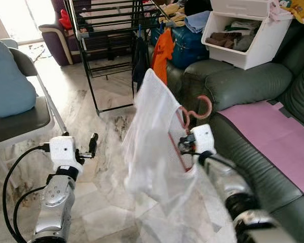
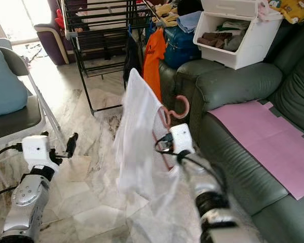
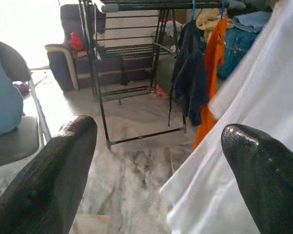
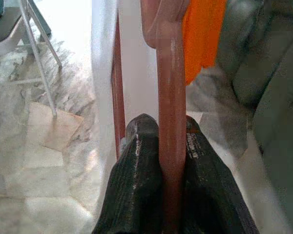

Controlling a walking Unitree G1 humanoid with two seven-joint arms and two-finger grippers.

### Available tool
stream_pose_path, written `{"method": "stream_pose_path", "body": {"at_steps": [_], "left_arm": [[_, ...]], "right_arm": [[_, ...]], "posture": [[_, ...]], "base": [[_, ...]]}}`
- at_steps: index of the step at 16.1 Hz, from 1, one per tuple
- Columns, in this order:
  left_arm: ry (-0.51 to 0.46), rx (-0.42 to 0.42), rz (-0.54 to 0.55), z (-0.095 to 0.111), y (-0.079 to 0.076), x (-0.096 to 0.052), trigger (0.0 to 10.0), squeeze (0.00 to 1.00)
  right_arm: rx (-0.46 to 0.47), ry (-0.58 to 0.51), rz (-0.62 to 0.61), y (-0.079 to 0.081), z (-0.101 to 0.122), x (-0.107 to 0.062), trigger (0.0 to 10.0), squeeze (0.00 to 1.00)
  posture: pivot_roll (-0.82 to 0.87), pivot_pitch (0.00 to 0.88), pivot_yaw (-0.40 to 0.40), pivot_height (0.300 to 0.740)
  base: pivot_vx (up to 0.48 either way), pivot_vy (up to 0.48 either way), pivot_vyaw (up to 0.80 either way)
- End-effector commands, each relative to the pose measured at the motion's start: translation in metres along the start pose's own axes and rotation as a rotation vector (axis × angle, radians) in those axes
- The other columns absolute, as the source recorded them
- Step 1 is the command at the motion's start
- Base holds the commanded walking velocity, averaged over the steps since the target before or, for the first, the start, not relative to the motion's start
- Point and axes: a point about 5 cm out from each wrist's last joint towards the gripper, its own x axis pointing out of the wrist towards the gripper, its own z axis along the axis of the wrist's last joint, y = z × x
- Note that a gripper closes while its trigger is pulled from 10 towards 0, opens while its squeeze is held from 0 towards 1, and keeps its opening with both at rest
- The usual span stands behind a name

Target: Hang hanger

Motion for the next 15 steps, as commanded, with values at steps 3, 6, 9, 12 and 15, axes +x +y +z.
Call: {"method": "stream_pose_path", "body": {"at_steps": [3,6,9,12,15], "left_arm": [[0.024,-0.003,0.028,0.0,0.0,-0.002,10.0,1.0],[0.024,0.008,0.028,0.0,0.0,0.0,10.0,0.0],[0.011,-0.003,0.023,0.005,0.0,0.004,10.0,0.0],[0.012,-0.002,0.012,0.005,-0.002,0.006,10.0,0.0],[0.012,-0.001,0.016,0.006,-0.001,0.007,10.0,0.0]], "right_arm": [[0.055,-0.051,-0.021,0.009,0.01,-0.005,10.0,0.0],[0.039,-0.048,-0.057,0.005,0.013,-0.009,10.0,0.0],[0.041,-0.035,-0.053,0.006,0.014,-0.011,10.0,0.0],[0.042,-0.034,-0.046,0.009,0.015,-0.011,10.0,0.0],[0.038,-0.028,-0.042,0.009,0.015,-0.012,10.0,0.0]], "posture": [[-0.08,0.0,0.019,0.74],[-0.08,0.0,0.018,0.74],[-0.08,0.0,0.018,0.74],[-0.08,0.0,0.019,0.74],[-0.08,0.0,0.017,0.74]], "base": [[0.0,0.0,0.0],[0.0,0.0,0.0],[0.199,0.0,0.16],[0.396,0.0,0.48],[0.434,0.0,0.48]]}}
